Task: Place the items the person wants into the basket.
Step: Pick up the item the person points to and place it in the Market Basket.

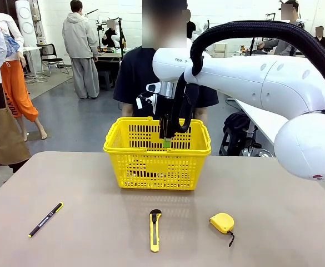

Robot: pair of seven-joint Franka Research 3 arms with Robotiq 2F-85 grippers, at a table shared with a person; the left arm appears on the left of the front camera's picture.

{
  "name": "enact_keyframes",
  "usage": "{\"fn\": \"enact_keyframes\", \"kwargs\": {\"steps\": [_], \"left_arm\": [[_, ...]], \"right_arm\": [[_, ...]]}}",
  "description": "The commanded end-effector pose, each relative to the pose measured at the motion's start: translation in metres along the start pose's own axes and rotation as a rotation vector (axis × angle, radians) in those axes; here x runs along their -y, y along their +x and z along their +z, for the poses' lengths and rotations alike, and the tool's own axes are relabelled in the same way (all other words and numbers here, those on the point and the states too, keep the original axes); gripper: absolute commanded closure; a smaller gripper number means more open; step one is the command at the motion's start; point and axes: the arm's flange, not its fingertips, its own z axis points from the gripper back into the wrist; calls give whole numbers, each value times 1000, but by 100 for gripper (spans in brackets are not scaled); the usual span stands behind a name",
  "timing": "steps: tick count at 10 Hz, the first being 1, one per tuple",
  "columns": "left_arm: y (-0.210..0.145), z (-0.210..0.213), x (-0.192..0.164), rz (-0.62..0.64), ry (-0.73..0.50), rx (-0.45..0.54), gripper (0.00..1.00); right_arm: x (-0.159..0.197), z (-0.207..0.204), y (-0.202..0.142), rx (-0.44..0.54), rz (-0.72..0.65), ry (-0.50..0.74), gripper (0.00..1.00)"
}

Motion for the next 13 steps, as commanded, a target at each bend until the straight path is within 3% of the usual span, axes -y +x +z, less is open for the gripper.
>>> {"fn": "enact_keyframes", "kwargs": {"steps": [1, 4, 7, 10, 13], "left_arm": [[0, 0, 1, -5, -4, 7, 0], [0, 0, 1, -5, -4, 7, 0], [0, 0, 1, -5, -4, 7, 0], [0, 0, 1, -5, -4, 7, 0], [0, 0, 1, -5, -4, 7, 0]], "right_arm": [[9, 11, 10, -22, -12, 0, 0], [-54, 29, -6, -32, -114, -4, 0], [-161, 43, -67, 77, -249, -88, 0], [-244, 28, -134, 173, -367, -136, 0], [-272, 18, -167, 225, -428, -165, 0]]}}
